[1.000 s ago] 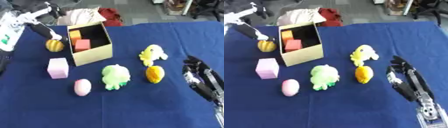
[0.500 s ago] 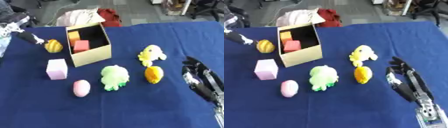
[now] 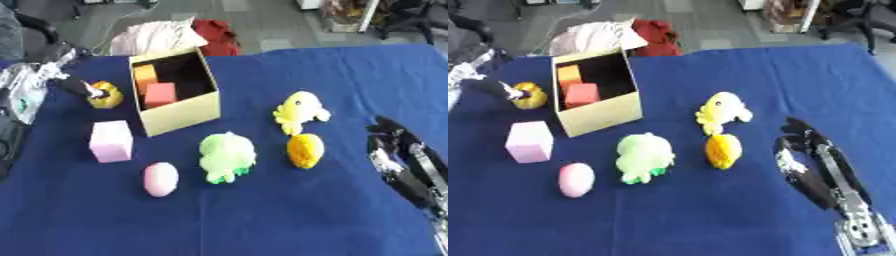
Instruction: Pick up objects on the table and place them in the box.
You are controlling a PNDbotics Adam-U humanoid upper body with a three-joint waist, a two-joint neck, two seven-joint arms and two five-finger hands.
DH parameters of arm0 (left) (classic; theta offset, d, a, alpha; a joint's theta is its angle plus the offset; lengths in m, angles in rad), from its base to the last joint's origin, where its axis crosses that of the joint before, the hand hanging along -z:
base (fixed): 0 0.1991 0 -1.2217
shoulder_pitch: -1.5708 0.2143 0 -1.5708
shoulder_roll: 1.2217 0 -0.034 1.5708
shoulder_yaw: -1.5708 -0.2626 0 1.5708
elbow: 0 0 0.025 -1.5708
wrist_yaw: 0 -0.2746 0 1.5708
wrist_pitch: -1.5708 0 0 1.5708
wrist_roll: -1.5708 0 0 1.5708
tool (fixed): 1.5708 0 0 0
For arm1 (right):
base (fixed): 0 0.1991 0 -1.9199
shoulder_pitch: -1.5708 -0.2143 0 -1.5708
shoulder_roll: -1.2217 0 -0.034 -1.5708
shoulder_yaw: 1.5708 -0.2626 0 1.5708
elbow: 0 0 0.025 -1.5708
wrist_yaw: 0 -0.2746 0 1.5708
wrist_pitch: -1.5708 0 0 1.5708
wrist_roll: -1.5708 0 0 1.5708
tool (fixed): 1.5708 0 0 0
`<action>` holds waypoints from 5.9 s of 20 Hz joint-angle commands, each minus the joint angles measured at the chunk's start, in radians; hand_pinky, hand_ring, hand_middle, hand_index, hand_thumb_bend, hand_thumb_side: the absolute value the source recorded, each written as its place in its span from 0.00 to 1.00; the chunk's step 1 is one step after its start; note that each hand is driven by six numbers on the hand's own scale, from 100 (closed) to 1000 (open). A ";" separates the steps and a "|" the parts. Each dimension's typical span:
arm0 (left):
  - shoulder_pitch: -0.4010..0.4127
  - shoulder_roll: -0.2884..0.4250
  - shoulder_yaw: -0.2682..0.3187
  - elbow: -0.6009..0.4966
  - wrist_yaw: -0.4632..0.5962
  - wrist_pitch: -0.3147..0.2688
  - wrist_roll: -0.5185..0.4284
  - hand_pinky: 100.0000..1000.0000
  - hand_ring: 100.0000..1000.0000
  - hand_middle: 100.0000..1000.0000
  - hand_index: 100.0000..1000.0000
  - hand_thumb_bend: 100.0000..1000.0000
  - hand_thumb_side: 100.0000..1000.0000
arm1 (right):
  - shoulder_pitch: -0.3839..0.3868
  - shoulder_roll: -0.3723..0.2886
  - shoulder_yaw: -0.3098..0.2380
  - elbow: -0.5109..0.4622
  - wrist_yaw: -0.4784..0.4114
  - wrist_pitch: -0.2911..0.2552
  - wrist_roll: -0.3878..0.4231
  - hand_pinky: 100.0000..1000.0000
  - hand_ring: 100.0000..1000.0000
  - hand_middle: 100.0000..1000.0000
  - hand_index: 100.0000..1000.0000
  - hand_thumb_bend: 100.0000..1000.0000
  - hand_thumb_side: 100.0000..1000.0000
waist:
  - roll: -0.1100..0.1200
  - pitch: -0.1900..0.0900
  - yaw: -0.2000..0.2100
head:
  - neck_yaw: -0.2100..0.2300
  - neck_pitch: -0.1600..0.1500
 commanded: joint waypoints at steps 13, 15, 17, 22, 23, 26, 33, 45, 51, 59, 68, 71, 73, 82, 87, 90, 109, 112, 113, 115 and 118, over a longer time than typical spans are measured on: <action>-0.006 -0.003 0.009 0.051 0.009 0.021 0.041 0.67 0.50 0.51 0.65 0.32 0.00 | -0.013 -0.002 -0.001 -0.010 -0.007 -0.004 0.005 0.82 0.81 0.81 0.95 0.00 0.70 | 0.001 0.000 -0.003 | 0.006 -0.011; -0.003 -0.001 0.006 0.039 0.010 0.017 0.057 0.64 0.44 0.44 0.58 0.25 0.00 | -0.013 -0.001 -0.001 -0.010 -0.007 -0.004 0.005 0.82 0.81 0.81 0.95 0.00 0.70 | 0.002 0.000 -0.002 | 0.005 -0.011; 0.000 0.005 0.005 0.018 0.005 0.018 0.094 0.60 0.38 0.38 0.50 0.19 0.00 | -0.013 -0.001 -0.002 -0.010 -0.006 -0.004 0.005 0.82 0.81 0.81 0.95 0.00 0.70 | 0.002 0.000 0.000 | 0.004 -0.011; 0.000 0.043 0.006 -0.093 0.045 0.004 0.149 0.60 0.35 0.34 0.46 0.22 0.00 | -0.011 -0.002 -0.006 -0.009 -0.004 -0.004 0.002 0.82 0.81 0.81 0.95 0.00 0.70 | 0.005 -0.003 0.005 | -0.001 -0.009; 0.000 0.055 0.005 -0.126 0.062 0.000 0.145 0.61 0.35 0.34 0.47 0.24 0.00 | -0.011 -0.002 -0.007 -0.009 -0.003 -0.004 0.001 0.82 0.81 0.81 0.95 0.00 0.71 | 0.006 -0.004 0.006 | -0.003 -0.008; -0.005 0.088 -0.002 -0.253 0.109 -0.017 0.131 0.61 0.36 0.34 0.47 0.26 0.00 | -0.009 -0.005 -0.009 -0.009 -0.001 -0.004 0.000 0.82 0.81 0.81 0.95 0.00 0.71 | 0.010 -0.007 0.012 | -0.006 -0.006; 0.000 0.088 -0.112 -0.486 0.174 -0.099 0.027 0.63 0.39 0.37 0.50 0.27 0.00 | -0.009 -0.003 -0.008 -0.007 0.001 -0.005 0.000 0.82 0.81 0.81 0.95 0.00 0.71 | 0.015 -0.011 0.007 | -0.006 -0.009; 0.065 0.067 -0.197 -0.544 0.192 -0.165 -0.151 0.77 0.71 0.72 0.84 0.67 0.32 | -0.011 -0.002 -0.011 -0.006 0.002 -0.006 -0.001 0.82 0.81 0.81 0.95 0.00 0.71 | 0.018 -0.009 0.005 | -0.016 -0.012; 0.157 0.169 -0.138 -0.744 0.296 -0.143 -0.132 0.77 0.67 0.68 0.80 0.64 0.33 | -0.012 -0.004 -0.015 -0.006 0.005 -0.005 -0.004 0.82 0.81 0.81 0.95 0.00 0.71 | 0.021 -0.008 0.017 | -0.027 -0.016; 0.400 0.324 -0.098 -1.002 0.465 -0.104 -0.179 0.77 0.68 0.69 0.82 0.63 0.34 | -0.010 -0.008 -0.021 -0.005 0.009 -0.004 -0.009 0.82 0.81 0.81 0.95 0.00 0.71 | 0.029 -0.012 0.036 | -0.044 -0.020; 0.573 0.321 -0.140 -1.004 0.482 -0.049 -0.292 0.79 0.72 0.74 0.88 0.65 0.31 | -0.007 -0.011 -0.022 -0.003 0.011 -0.004 -0.010 0.82 0.81 0.81 0.95 0.00 0.71 | 0.030 -0.017 0.049 | -0.054 -0.018; 0.567 0.294 -0.154 -0.960 0.450 -0.033 -0.281 0.81 0.75 0.78 0.89 0.65 0.30 | -0.007 -0.009 -0.023 -0.003 0.010 -0.004 -0.010 0.82 0.81 0.81 0.95 0.00 0.71 | 0.026 -0.018 0.047 | -0.054 -0.019; 0.559 0.275 -0.158 -0.934 0.413 -0.027 -0.265 0.82 0.76 0.79 0.91 0.65 0.29 | -0.006 -0.010 -0.023 -0.002 0.010 -0.004 -0.010 0.82 0.81 0.81 0.95 0.00 0.71 | 0.025 -0.018 0.046 | -0.054 -0.020; 0.509 0.200 -0.184 -0.803 0.322 -0.033 -0.206 0.78 0.70 0.73 0.85 0.57 0.19 | -0.008 -0.008 -0.021 -0.001 0.008 -0.004 -0.009 0.82 0.81 0.80 0.95 0.00 0.71 | 0.022 -0.014 0.041 | -0.052 -0.020; 0.491 0.183 -0.202 -0.767 0.341 -0.062 -0.239 0.70 0.53 0.56 0.71 0.50 0.10 | -0.008 -0.008 -0.021 -0.001 0.007 -0.004 -0.009 0.82 0.81 0.80 0.95 0.00 0.71 | 0.021 -0.013 0.039 | -0.051 -0.018; 0.477 0.182 -0.200 -0.758 0.333 -0.062 -0.212 0.65 0.45 0.46 0.63 0.46 0.02 | -0.008 -0.006 -0.020 0.000 0.007 -0.004 -0.007 0.82 0.81 0.80 0.95 0.00 0.71 | 0.021 -0.014 0.039 | -0.051 -0.019; 0.100 0.153 -0.172 -0.700 0.259 -0.038 -0.074 0.65 0.43 0.44 0.61 0.47 0.03 | 0.000 -0.006 -0.013 0.007 0.006 -0.006 -0.001 0.82 0.82 0.80 0.95 0.00 0.72 | 0.019 -0.030 0.028 | -0.051 -0.012; 0.045 0.090 -0.187 -0.577 0.206 -0.058 -0.081 0.67 0.46 0.47 0.63 0.49 0.05 | -0.001 -0.004 -0.011 0.008 0.005 -0.007 0.001 0.82 0.82 0.80 0.95 0.00 0.72 | 0.017 -0.029 0.022 | -0.050 -0.010; 0.031 0.070 -0.188 -0.538 0.193 -0.065 -0.081 0.68 0.48 0.48 0.64 0.50 0.07 | -0.001 -0.004 -0.011 0.008 0.005 -0.007 0.001 0.82 0.82 0.80 0.95 0.00 0.72 | 0.017 -0.028 0.021 | -0.049 -0.010; 0.012 0.035 -0.187 -0.476 0.174 -0.081 -0.071 0.71 0.57 0.59 0.74 0.62 0.21 | -0.002 -0.002 -0.009 0.008 0.003 -0.008 0.003 0.82 0.82 0.80 0.95 0.00 0.72 | 0.016 -0.027 0.017 | -0.048 -0.012; 0.003 0.009 -0.187 -0.448 0.159 -0.105 -0.034 0.78 0.71 0.73 0.85 0.75 0.33 | -0.003 0.000 -0.009 0.008 0.003 -0.008 0.004 0.82 0.82 0.80 0.95 0.00 0.72 | 0.014 -0.024 0.012 | -0.049 -0.011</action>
